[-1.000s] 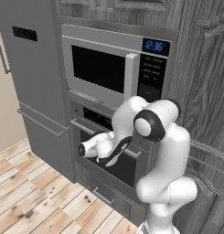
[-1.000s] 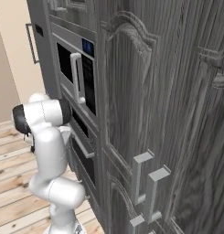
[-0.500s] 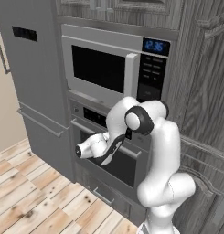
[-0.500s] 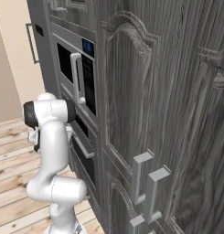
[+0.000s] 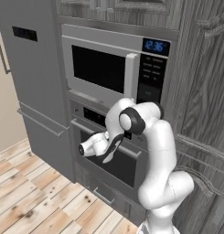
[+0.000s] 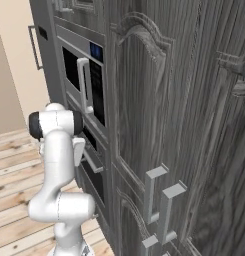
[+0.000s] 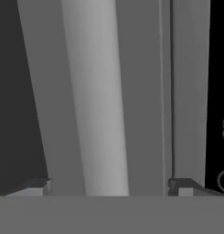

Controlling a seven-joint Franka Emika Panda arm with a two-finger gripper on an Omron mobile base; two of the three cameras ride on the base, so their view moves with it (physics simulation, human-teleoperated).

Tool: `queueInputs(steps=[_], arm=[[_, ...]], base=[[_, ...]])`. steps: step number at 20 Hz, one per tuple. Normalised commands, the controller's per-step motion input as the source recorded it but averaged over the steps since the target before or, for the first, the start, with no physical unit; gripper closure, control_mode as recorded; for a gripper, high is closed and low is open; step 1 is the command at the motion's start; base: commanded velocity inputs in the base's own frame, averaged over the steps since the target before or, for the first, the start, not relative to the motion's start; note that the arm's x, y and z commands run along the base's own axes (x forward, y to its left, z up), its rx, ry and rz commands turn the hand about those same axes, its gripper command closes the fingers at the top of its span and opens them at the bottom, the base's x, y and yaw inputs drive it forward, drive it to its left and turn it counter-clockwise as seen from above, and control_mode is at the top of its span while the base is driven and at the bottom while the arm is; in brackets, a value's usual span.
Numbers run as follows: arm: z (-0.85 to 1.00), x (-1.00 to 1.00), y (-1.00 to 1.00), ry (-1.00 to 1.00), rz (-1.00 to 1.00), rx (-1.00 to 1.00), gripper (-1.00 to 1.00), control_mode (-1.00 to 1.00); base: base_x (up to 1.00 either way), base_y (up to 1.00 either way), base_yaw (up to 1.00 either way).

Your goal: Take the baked cake out of the oven and place it on the plate for cooling. Then close the oven door.

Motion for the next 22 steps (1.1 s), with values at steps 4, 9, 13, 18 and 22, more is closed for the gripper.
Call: queueInputs(steps=[4, 9, 13, 18, 22], arm=[[-0.20, 0.29, -0.20, 0.00, 0.00, -0.01, -1.00, -1.00], [-0.13, 0.09, -0.15, 0.00, 0.01, 0.00, 1.00, -1.00], [-0.16, -0.07, -0.01, 0.03, 0.01, 0.02, 1.00, -1.00], [-0.38, -0.44, 0.39, 0.06, 0.03, 0.02, 1.00, -1.00], [-0.44, -0.69, 0.71, 0.14, 0.03, 0.02, 1.00, -1.00]], base=[[0.00, 0.00, 0.00], [0.00, 0.00, 0.00], [0.00, 0.00, 0.00], [0.00, 0.00, 0.00], [0.00, 0.00, 0.00]])
